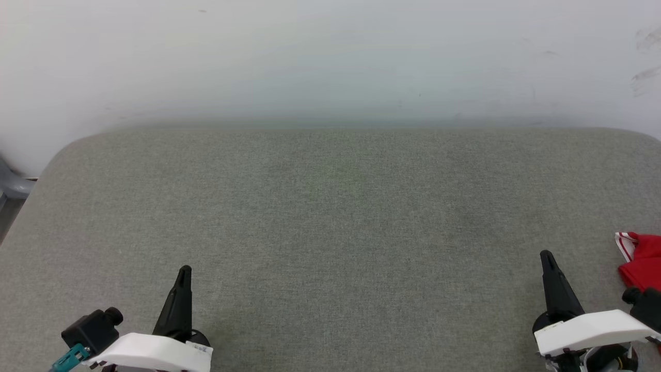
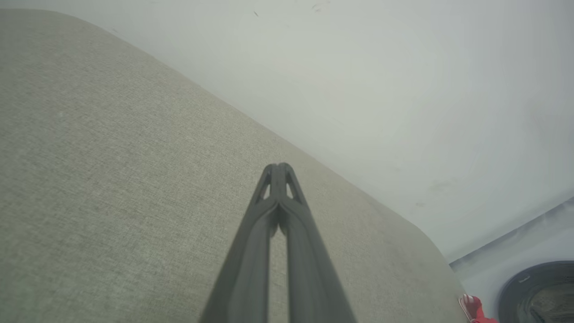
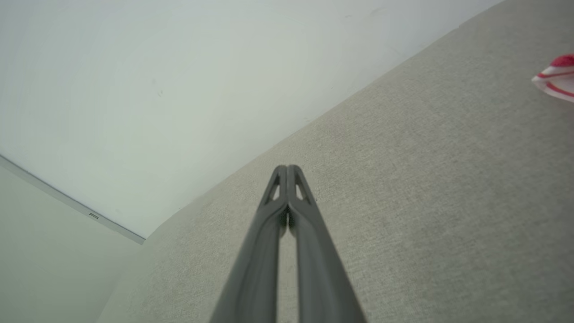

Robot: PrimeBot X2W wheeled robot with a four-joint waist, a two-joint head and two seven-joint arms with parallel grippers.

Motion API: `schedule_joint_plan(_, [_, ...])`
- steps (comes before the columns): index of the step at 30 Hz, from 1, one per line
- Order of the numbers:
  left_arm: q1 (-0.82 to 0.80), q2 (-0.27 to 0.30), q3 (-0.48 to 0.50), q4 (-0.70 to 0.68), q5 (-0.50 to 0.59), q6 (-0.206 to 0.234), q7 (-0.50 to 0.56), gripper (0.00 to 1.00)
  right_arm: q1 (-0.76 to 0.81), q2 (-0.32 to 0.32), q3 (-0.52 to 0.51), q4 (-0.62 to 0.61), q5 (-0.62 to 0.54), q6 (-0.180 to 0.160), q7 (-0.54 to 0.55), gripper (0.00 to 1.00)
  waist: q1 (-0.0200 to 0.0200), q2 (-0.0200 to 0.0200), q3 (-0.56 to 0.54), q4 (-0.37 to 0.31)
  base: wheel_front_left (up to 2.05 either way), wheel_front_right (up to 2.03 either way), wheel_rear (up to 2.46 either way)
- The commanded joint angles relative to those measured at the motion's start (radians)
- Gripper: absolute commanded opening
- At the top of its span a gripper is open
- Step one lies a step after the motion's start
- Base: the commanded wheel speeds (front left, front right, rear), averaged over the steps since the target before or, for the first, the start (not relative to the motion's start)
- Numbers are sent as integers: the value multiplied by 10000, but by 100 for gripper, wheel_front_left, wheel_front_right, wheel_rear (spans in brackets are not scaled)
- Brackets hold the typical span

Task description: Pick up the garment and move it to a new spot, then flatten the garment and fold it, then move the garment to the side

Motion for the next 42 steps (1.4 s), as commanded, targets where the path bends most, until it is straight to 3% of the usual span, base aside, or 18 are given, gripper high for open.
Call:
schedule_joint_plan(1, [-346,23,57,-51,-487,-9,120,0,-311,5,-37,-88,483,-2,95,0,0,0,2,-5,0,0,0])
schedule_joint_plan(42, [-978,-142,518,592,-5495,-20,1461,0,-610,16,-253,153,5513,-3,1177,0,0,0,44,-109,0,0,0])
